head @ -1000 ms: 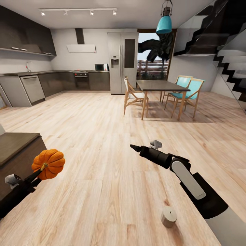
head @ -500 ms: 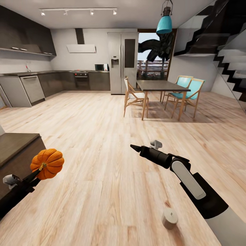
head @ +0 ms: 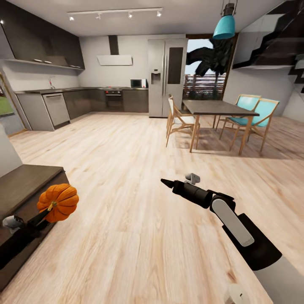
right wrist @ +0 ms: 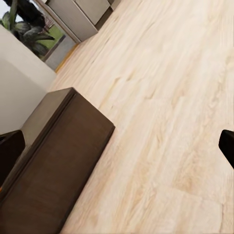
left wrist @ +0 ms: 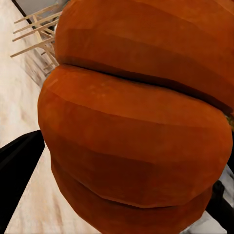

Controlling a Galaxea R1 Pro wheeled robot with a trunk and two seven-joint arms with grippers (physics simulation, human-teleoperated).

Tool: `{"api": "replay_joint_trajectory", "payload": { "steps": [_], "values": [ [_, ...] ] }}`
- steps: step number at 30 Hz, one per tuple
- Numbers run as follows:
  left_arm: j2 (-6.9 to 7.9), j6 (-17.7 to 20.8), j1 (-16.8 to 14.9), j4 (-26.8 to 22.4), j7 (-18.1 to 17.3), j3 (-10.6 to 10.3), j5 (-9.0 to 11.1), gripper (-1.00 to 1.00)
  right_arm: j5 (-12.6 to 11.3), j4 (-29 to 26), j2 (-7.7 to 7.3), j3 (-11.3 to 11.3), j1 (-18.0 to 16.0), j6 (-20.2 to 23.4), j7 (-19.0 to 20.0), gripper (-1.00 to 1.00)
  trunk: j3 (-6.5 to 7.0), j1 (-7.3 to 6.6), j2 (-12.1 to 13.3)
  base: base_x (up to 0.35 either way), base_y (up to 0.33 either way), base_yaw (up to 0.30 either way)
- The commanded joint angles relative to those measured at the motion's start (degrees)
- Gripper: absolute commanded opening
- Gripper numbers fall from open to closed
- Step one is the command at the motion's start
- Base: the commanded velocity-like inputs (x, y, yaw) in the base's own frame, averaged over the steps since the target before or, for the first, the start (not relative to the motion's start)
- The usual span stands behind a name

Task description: Place each of the two pumpkins and all three candles from the living room inside a cabinet in the living room (use any cabinet), then make sure every cabinet is closed, and position the cauldron so it is next to a table in the living room.

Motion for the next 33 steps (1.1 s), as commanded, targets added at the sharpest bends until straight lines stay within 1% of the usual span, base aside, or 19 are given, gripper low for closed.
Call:
{"api": "replay_joint_trajectory", "payload": {
  "steps": [1,4,8,16,20,23,30,33],
  "values": [
    [0.02,0.6,-0.1,0.0,-0.1,0.0,0.4,-1.0,-0.6,-0.1,-0.06,0.1,0.0,0.0,-0.6,1.0,-0.06,0.01,0.0,0.271,0.174,0.287],
    [0.04,0.6,-0.1,0.1,-0.1,0.0,0.4,-1.0,-0.6,-0.1,-0.09,0.1,0.0,0.0,-0.6,1.0,-0.05,0.01,0.0,0.271,0.179,0.188],
    [0.04,0.6,-0.1,0.2,-0.1,0.0,0.8,-1.0,-0.6,-0.1,-0.1,0.1,0.0,0.0,-0.6,1.0,-0.05,0.01,0.0,0.229,0.179,0.043],
    [0.04,0.6,-0.1,0.3,-0.1,0.0,0.8,-1.0,-0.7,-0.1,-0.14,0.0,0.0,-0.1,-0.5,1.0,-0.05,0.01,0.0,0.032,0.023,0.165],
    [0.04,0.6,-0.1,0.3,-0.1,0.0,0.6,-1.0,-0.7,0.0,-0.14,0.0,0.0,-0.1,-0.5,1.0,-0.05,0.01,0.0,0.208,0.001,0.064],
    [0.04,0.6,-0.1,0.3,-0.1,0.0,0.4,-1.0,-0.7,0.0,-0.13,0.0,0.0,-0.1,-0.5,1.0,-0.05,0.01,0.0,0.318,0.0,-0.029],
    [0.04,0.6,-0.1,0.2,-0.1,0.0,0.4,-1.0,-0.7,0.0,-0.06,0.0,0.0,-0.1,-0.6,1.0,0.05,0.01,0.0,0.333,0.0,-0.217],
    [0.04,0.6,-0.1,0.2,-0.1,0.0,0.4,-1.0,-0.7,0.0,-0.06,0.0,0.0,-0.1,-0.5,1.0,0.08,0.01,0.0,0.336,0.0,-0.103]
  ]
}}
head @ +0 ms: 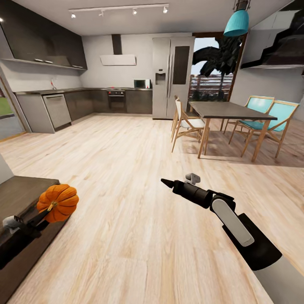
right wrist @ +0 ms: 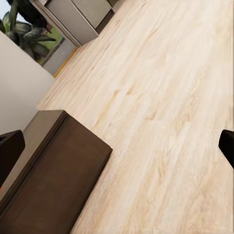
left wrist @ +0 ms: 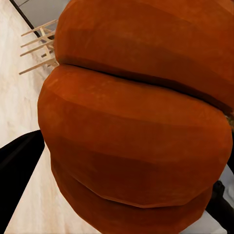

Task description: Place each of the two pumpkins and all three candles from the living room inside a cabinet in the living room (use any cabinet), then make sure every cabinet is closed, and position the cauldron so it is next to a table in the living room.

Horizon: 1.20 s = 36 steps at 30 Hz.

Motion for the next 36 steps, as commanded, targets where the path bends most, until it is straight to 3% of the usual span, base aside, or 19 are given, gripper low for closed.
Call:
{"api": "replay_joint_trajectory", "payload": {
  "steps": [1,20,36],
  "values": [
    [0.01,0.6,0.0,0.0,-0.1,0.0,0.4,-1.0,-0.6,-0.1,-0.06,0.1,-0.1,0.0,-0.5,1.0,-0.05,0.02,0.0,0.336,0.0,-0.035],
    [0.01,0.6,0.0,0.1,0.0,0.0,0.4,-1.0,-0.6,0.9,-0.04,0.1,-0.1,0.1,-0.4,1.0,-0.05,0.02,0.0,0.336,0.022,-0.011],
    [0.01,0.6,0.0,0.1,0.0,0.0,0.3,-1.0,-0.7,1.2,-0.04,0.1,-0.1,0.1,-0.4,1.0,-0.05,0.02,0.0,0.315,0.13,-0.261]
  ]
}}
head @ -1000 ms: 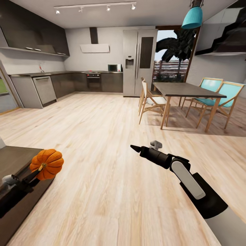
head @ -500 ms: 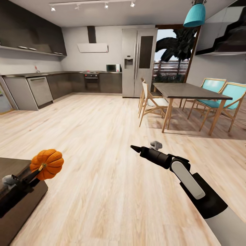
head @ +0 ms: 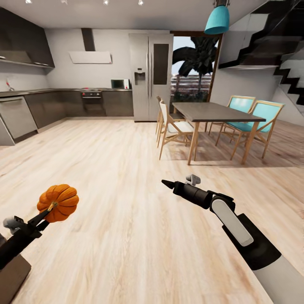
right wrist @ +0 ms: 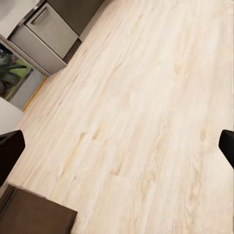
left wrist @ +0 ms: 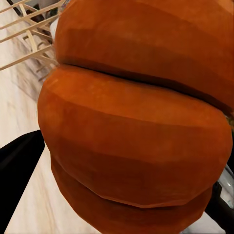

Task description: Place each of the two pumpkins and all three candles from the living room inside a cabinet in the living room (use any cabinet), then make sure every cabinet is closed, and position the cauldron so it is next to a table in the living room.

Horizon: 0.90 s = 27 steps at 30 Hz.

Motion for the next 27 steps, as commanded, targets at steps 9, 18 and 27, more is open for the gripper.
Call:
{"api": "replay_joint_trajectory", "payload": {
  "steps": [9,18,27],
  "values": [
    [0.01,0.6,0.0,0.1,-0.1,0.0,0.5,-1.0,-0.8,0.6,-0.03,0.1,-0.1,0.0,-0.5,1.0,0.0,0.02,0.0,0.311,0.129,-0.277],
    [0.01,0.6,0.0,0.2,-0.1,0.0,0.5,-1.0,-0.8,0.8,-0.03,0.1,-0.1,0.0,-0.5,1.0,0.18,0.02,0.0,0.29,0.011,-0.277],
    [0.01,0.6,0.0,0.2,-0.1,0.0,0.5,-1.0,-0.8,0.8,-0.08,0.1,-0.1,0.0,-0.5,1.0,0.4,0.02,0.0,0.175,0.0,-0.277]
  ]
}}
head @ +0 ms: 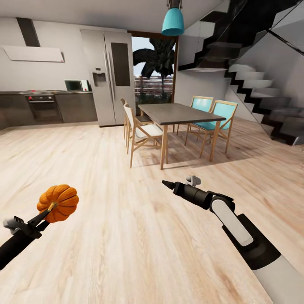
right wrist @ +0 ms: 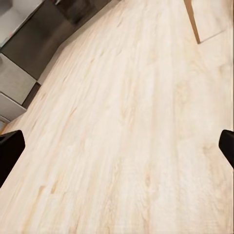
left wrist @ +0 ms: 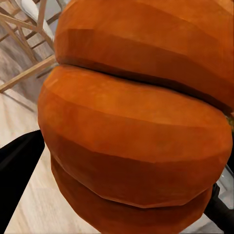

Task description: Place each of the two pumpkins and all three candles from the living room inside a cabinet in the living room (use any cabinet), then make sure every cabinet is closed, and position the cauldron so it is next to a table in the living room.

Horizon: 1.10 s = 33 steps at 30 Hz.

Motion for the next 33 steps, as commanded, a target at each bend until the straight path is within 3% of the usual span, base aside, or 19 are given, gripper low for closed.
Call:
{"api": "replay_joint_trajectory", "payload": {
  "steps": [1,15,33],
  "values": [
    [0.01,0.6,0.0,0.0,-0.1,0.1,0.5,-1.0,-0.6,-0.1,-0.05,0.1,-0.1,0.0,-0.6,1.0,-0.03,0.0,0.0,0.142,0.0,-0.277],
    [-0.06,0.6,0.0,0.0,-0.1,0.0,0.5,-1.0,-0.7,0.3,-0.03,0.1,-0.1,0.0,-0.5,1.0,0.39,0.0,0.0,0.143,0.0,-0.277],
    [0.01,0.6,0.0,0.0,-0.1,0.0,0.5,-1.0,-0.7,0.4,0.0,0.1,-0.1,0.0,-0.6,1.0,0.99,0.0,0.0,0.284,0.128,-0.277]
  ]
}}
